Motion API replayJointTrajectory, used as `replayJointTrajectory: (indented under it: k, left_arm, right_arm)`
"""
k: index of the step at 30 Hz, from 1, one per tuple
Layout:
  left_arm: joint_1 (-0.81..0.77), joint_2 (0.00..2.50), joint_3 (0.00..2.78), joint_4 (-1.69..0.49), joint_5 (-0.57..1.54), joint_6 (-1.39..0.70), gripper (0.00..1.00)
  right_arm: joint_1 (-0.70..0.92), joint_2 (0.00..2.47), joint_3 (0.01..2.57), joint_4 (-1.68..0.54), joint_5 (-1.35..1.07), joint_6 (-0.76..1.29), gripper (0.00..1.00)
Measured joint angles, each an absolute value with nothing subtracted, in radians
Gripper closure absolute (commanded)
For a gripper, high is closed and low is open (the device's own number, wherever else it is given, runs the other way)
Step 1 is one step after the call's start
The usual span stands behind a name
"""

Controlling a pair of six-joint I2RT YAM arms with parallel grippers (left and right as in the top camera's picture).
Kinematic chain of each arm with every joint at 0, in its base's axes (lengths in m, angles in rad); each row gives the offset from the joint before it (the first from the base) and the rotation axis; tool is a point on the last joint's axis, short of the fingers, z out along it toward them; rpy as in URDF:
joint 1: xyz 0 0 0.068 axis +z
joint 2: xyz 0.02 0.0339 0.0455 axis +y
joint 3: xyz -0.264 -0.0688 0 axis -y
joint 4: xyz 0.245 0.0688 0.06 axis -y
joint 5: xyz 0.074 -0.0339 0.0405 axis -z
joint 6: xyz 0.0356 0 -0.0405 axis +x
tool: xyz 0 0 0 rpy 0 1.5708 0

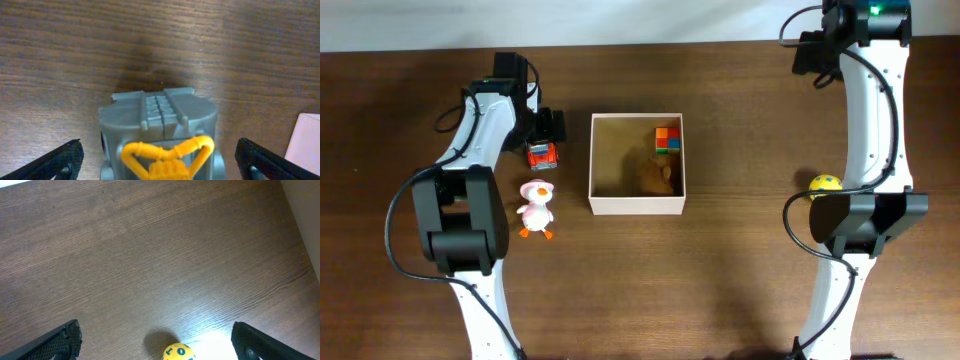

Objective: Pack container
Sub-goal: 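Lower the left gripper and grasp the fire truck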

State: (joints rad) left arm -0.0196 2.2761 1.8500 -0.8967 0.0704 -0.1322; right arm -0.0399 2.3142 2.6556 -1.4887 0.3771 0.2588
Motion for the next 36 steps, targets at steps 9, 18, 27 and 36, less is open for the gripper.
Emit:
replayJointTrajectory:
  k: [9,18,27,36]
  left_arm:
    - [-0.020,2.317,1.850,-0.883,0.070,-0.132,0.01]
    - [-0.020,2.328,1.855,-0.891,0.063,-0.139,0.11]
    - [-0.020,2.329,1.855,-0.910,0.063,-0.141,0.30]
    - [-0.020,2.331,1.861,-0.915,0.063,-0.140,0.33]
  right_arm:
    - [-0.040,2.314,2.656,-1.489,0.377,0.259,0.01]
    - [-0.040,2.314,2.656,-1.489,0.377,0.259,0.01]
    - [-0.040,2.314,2.656,-1.489,0.377,0.258,0.01]
    - [-0.040,2.314,2.656,-1.489,0.377,0.258,0.01]
